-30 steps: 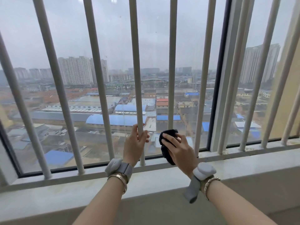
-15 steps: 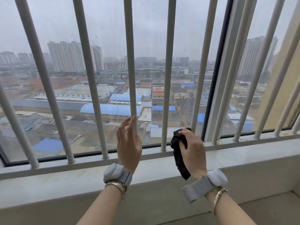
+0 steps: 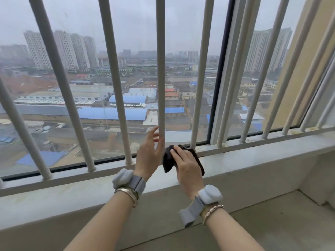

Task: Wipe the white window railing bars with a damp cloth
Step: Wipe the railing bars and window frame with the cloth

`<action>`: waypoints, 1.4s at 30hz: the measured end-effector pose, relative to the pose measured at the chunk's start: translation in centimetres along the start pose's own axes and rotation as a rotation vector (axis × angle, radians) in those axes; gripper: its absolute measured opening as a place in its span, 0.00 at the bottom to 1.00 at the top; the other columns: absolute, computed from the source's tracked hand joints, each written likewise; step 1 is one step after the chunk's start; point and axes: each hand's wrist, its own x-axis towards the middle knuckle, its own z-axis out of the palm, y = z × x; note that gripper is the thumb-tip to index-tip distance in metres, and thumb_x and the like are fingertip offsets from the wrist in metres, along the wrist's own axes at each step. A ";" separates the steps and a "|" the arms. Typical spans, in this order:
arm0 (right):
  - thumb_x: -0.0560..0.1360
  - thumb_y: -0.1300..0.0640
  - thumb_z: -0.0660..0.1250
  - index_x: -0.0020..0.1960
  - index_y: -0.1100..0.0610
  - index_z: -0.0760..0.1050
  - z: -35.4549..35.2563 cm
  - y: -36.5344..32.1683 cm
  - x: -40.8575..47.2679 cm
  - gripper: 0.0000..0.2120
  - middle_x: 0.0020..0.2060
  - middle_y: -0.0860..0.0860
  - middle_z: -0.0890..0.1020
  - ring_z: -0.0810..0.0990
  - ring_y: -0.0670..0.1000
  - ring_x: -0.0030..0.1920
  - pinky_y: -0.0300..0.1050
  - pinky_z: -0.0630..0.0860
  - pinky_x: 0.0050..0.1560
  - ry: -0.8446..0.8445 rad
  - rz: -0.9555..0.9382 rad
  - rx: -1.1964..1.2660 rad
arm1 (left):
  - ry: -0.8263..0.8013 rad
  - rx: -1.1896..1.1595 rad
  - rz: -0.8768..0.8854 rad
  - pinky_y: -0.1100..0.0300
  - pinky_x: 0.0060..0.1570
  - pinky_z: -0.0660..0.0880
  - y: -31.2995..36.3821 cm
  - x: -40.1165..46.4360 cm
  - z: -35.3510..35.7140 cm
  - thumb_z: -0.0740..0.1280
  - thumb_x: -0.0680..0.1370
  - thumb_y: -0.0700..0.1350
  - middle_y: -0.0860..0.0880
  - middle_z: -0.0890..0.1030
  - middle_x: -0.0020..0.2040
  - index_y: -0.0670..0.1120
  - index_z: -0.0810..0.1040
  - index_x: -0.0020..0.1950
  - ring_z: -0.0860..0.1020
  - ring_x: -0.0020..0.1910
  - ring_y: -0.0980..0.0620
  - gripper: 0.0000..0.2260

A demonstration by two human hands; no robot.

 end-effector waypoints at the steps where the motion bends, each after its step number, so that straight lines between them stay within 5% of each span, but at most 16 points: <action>1: 0.63 0.70 0.75 0.59 0.60 0.78 0.0 -0.3 -0.1 0.26 0.59 0.53 0.80 0.79 0.56 0.54 0.48 0.77 0.55 -0.021 -0.044 0.053 | -0.024 -0.032 -0.027 0.61 0.49 0.75 0.2 0.4 0.2 0.59 0.80 0.48 0.52 0.77 0.51 0.46 0.67 0.66 0.78 0.49 0.53 0.16; 6: 0.67 0.67 0.72 0.57 0.58 0.79 -3.0 2.9 -0.4 0.19 0.60 0.54 0.76 0.78 0.56 0.55 0.49 0.80 0.49 -0.047 -0.021 0.167 | -0.025 -0.047 -0.080 0.52 0.46 0.77 0.1 1.1 0.9 0.57 0.80 0.46 0.51 0.80 0.47 0.44 0.70 0.60 0.80 0.46 0.51 0.11; 10: 0.70 0.69 0.70 0.55 0.59 0.79 -6.1 5.3 -0.4 0.15 0.57 0.53 0.70 0.74 0.50 0.52 0.34 0.69 0.55 0.292 0.238 0.241 | 0.052 -0.034 -0.070 0.67 0.40 0.75 -0.3 0.6 1.7 0.58 0.80 0.45 0.57 0.79 0.44 0.44 0.72 0.58 0.80 0.44 0.56 0.09; 12: 0.72 0.69 0.68 0.57 0.60 0.78 -6.6 6.3 0.6 0.15 0.57 0.56 0.73 0.74 0.51 0.54 0.35 0.68 0.57 0.352 0.313 0.195 | 0.084 -0.055 -0.071 0.73 0.37 0.73 -0.3 0.5 1.9 0.57 0.81 0.45 0.58 0.78 0.43 0.44 0.72 0.57 0.79 0.44 0.59 0.09; 17: 0.75 0.60 0.55 0.63 0.60 0.75 -3.8 7.5 3.0 0.19 0.61 0.55 0.77 0.71 0.57 0.64 0.49 0.59 0.69 -0.212 0.250 0.147 | 0.065 -0.108 -0.047 0.74 0.33 0.72 -0.8 0.1 2.2 0.57 0.80 0.45 0.56 0.78 0.43 0.47 0.71 0.53 0.79 0.42 0.58 0.06; 19: 0.72 0.58 0.55 0.60 0.60 0.77 -3.6 7.8 2.9 0.20 0.59 0.54 0.79 0.73 0.56 0.63 0.49 0.59 0.68 -0.285 0.165 0.074 | 0.055 -0.123 -0.059 0.72 0.31 0.73 -0.9 -0.1 2.3 0.56 0.80 0.45 0.55 0.78 0.42 0.48 0.71 0.53 0.80 0.40 0.59 0.06; 23: 0.70 0.63 0.68 0.56 0.57 0.80 -4.1 10.3 1.6 0.15 0.54 0.52 0.82 0.80 0.55 0.55 0.52 0.72 0.60 -0.103 -0.018 -0.097 | -0.016 -0.094 -0.113 0.57 0.40 0.78 -1.5 -0.6 2.5 0.53 0.78 0.53 0.57 0.79 0.40 0.50 0.71 0.53 0.81 0.39 0.56 0.11; 30: 0.62 0.71 0.72 0.55 0.63 0.79 -1.7 4.5 0.5 0.22 0.52 0.57 0.82 0.79 0.61 0.54 0.58 0.77 0.48 0.052 0.369 -0.036 | -0.065 -0.034 -0.150 0.48 0.45 0.77 -1.3 -0.7 2.2 0.51 0.76 0.57 0.57 0.79 0.39 0.47 0.70 0.48 0.80 0.40 0.54 0.16; 33: 0.69 0.65 0.70 0.60 0.67 0.75 -2.0 3.9 0.0 0.20 0.55 0.62 0.78 0.74 0.64 0.58 0.60 0.75 0.56 0.036 0.350 0.080 | -0.052 0.023 -0.151 0.48 0.44 0.76 -1.5 -0.7 2.5 0.51 0.79 0.55 0.56 0.79 0.37 0.48 0.70 0.47 0.79 0.39 0.54 0.13; 37: 0.74 0.47 0.68 0.64 0.64 0.73 -3.7 3.6 0.2 0.26 0.61 0.57 0.71 0.64 0.56 0.64 0.44 0.61 0.65 -0.068 0.467 0.259 | -0.014 0.080 -0.149 0.48 0.44 0.76 -1.7 -0.9 3.0 0.50 0.80 0.53 0.55 0.79 0.36 0.50 0.69 0.45 0.79 0.38 0.52 0.12; 42: 0.71 0.59 0.71 0.46 0.60 0.74 -2.7 2.5 0.5 0.08 0.49 0.55 0.73 0.66 0.51 0.47 0.38 0.64 0.48 0.042 0.554 0.270 | 0.007 0.101 -0.148 0.48 0.44 0.75 -2.0 -0.9 3.1 0.51 0.81 0.54 0.55 0.79 0.36 0.51 0.69 0.45 0.78 0.37 0.52 0.12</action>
